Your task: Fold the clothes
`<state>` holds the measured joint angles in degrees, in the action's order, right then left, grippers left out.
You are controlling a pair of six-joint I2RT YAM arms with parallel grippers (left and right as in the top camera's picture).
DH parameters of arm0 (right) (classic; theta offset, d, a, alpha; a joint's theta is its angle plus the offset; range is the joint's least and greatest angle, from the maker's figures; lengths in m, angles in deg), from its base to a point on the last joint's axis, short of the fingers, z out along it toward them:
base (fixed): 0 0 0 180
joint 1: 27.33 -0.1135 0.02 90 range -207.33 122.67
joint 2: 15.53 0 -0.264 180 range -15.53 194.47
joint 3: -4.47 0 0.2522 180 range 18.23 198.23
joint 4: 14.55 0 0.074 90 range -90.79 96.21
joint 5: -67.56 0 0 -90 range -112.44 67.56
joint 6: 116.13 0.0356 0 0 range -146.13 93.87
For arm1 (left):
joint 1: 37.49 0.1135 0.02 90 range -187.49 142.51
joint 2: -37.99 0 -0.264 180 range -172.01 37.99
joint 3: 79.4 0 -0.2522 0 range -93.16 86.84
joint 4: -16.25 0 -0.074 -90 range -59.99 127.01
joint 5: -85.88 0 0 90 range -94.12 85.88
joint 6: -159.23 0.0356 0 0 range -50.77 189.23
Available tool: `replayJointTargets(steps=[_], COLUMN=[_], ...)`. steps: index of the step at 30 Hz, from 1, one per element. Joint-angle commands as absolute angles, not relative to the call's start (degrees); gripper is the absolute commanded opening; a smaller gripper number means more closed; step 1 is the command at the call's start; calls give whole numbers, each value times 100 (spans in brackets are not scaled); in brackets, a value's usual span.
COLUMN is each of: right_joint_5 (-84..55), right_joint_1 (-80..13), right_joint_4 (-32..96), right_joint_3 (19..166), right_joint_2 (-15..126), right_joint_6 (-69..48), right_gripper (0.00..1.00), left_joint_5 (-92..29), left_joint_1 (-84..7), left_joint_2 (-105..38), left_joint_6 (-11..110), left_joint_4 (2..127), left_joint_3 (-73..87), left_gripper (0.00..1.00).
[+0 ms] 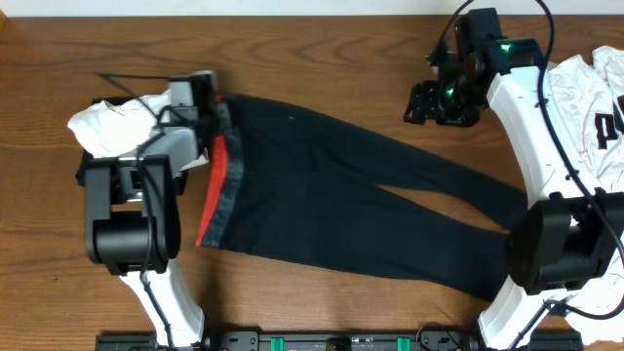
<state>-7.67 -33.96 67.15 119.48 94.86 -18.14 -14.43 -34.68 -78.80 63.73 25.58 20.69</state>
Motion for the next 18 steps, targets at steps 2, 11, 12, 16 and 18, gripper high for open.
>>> replayJointTargets(steps=[2, 11, 12, 16, 18], right_joint_5=[-1703, -1976, -2085, -2125, -2225], right_joint_1=[-3167, -2743, -2697, -2572, -2550], right_joint_4=[6813, 7919, 7941, 7878, 7775], right_joint_3=[11935, 11769, 11662, 11122, 10818], right_joint_2=[9486, 9615, 9615, 9615, 9615], right_joint_6=[-1409, -1392, -1392, -1449, -1466], right_gripper=[70, 64, 64, 65, 65], left_joint_5=[-1158, -1156, -1156, -1156, -1158], left_joint_1=[-3403, -3403, -3403, -3403, -3403], left_joint_2=[-7751, -7751, -7751, -7749, -7749], left_joint_6=[6187, 6187, 6187, 6185, 6183], left_joint_4=[2604, 2630, 2641, 2696, 2742], left_joint_3=[1984, 1984, 1984, 1984, 1984], left_gripper=[6, 7, 7, 13, 13])
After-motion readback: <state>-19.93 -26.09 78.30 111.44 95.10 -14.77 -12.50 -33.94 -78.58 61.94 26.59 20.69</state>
